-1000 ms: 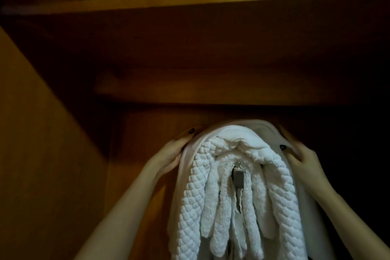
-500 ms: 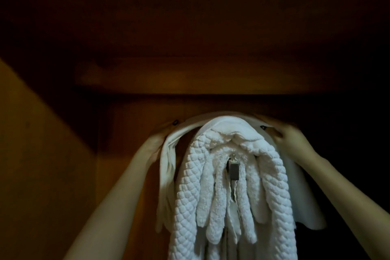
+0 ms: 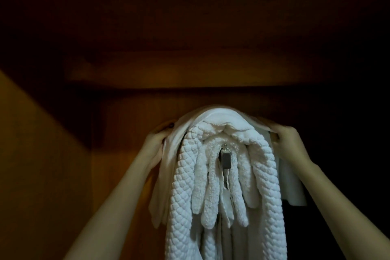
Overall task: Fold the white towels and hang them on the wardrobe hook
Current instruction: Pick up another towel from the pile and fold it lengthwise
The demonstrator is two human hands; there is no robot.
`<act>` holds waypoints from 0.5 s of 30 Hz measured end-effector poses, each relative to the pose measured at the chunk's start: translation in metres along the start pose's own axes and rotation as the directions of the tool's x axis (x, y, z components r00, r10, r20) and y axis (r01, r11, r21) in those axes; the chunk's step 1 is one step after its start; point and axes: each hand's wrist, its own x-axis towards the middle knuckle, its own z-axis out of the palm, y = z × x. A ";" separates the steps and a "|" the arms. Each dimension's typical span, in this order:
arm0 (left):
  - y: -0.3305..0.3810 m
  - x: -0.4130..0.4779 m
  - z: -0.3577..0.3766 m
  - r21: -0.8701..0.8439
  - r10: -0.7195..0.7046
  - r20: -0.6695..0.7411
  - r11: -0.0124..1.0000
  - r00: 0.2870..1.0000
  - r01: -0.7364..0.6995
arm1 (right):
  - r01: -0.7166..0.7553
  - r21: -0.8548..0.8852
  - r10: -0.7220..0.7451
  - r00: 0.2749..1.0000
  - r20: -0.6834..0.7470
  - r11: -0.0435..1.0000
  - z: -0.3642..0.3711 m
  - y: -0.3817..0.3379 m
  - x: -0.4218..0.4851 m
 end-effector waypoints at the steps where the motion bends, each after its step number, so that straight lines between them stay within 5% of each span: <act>1: 0.003 -0.001 0.006 -0.036 -0.017 -0.010 0.999 1.000 0.016 | -0.006 0.021 0.006 1.000 0.004 1.000 0.003 0.000 -0.004; 9: 0.006 -0.015 0.037 0.253 -0.050 -0.135 0.964 0.990 0.083 | -0.106 0.363 0.066 0.990 0.122 0.926 0.020 0.004 -0.050; 15: 0.023 -0.020 0.049 0.235 0.182 -0.138 0.961 0.974 -0.146 | -0.295 0.519 0.236 0.955 0.178 0.802 0.006 -0.011 -0.035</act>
